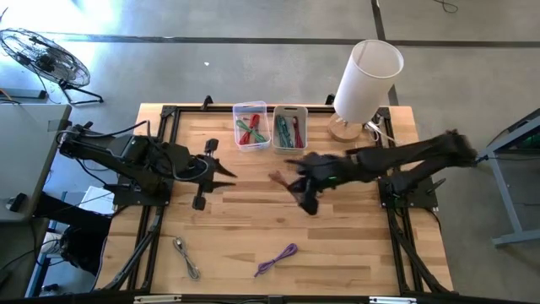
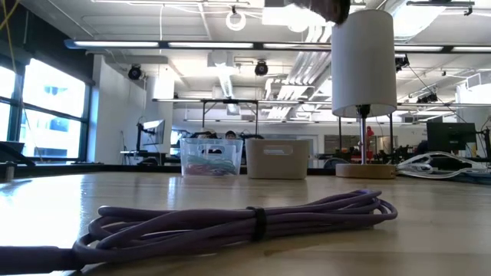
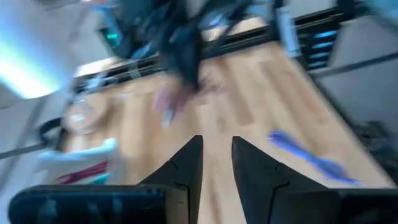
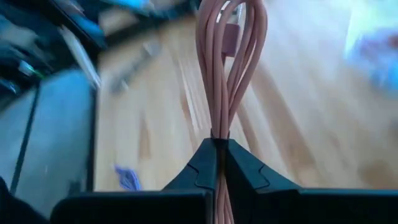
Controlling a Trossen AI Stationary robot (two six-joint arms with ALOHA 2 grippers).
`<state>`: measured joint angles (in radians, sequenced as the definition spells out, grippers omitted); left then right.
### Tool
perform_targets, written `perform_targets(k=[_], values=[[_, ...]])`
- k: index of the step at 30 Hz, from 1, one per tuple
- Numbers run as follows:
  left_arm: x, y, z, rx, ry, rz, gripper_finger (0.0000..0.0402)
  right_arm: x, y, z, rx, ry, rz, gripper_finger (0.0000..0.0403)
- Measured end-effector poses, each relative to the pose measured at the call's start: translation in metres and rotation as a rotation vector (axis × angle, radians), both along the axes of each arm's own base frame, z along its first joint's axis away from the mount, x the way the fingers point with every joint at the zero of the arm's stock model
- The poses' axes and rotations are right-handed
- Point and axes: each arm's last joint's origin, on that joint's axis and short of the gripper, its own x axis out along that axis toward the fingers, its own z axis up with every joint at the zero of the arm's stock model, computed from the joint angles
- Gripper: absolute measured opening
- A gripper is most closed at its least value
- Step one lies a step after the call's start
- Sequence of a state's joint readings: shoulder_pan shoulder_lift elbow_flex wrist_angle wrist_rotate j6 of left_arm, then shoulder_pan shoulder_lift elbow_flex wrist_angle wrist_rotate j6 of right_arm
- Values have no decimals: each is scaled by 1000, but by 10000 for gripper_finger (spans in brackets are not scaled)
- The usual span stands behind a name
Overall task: Pick & Place USB Port
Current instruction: Put the pink cable into the transparent bin
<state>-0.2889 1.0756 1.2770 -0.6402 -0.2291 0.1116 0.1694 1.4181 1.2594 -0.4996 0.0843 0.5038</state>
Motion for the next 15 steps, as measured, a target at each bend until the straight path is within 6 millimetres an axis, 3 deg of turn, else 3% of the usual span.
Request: perform_targets(k=[4, 7, 15], values=[[0, 2, 1, 24, -11, 57, 107, -29, 9, 39, -74, -194, 23, 6], [0, 2, 1, 35, -14, 42, 138, -43, 12, 56, -118, -290, 44, 6], [7, 2, 9, 135, -119, 64, 223, -34, 20, 60, -245, -390, 250, 6]])
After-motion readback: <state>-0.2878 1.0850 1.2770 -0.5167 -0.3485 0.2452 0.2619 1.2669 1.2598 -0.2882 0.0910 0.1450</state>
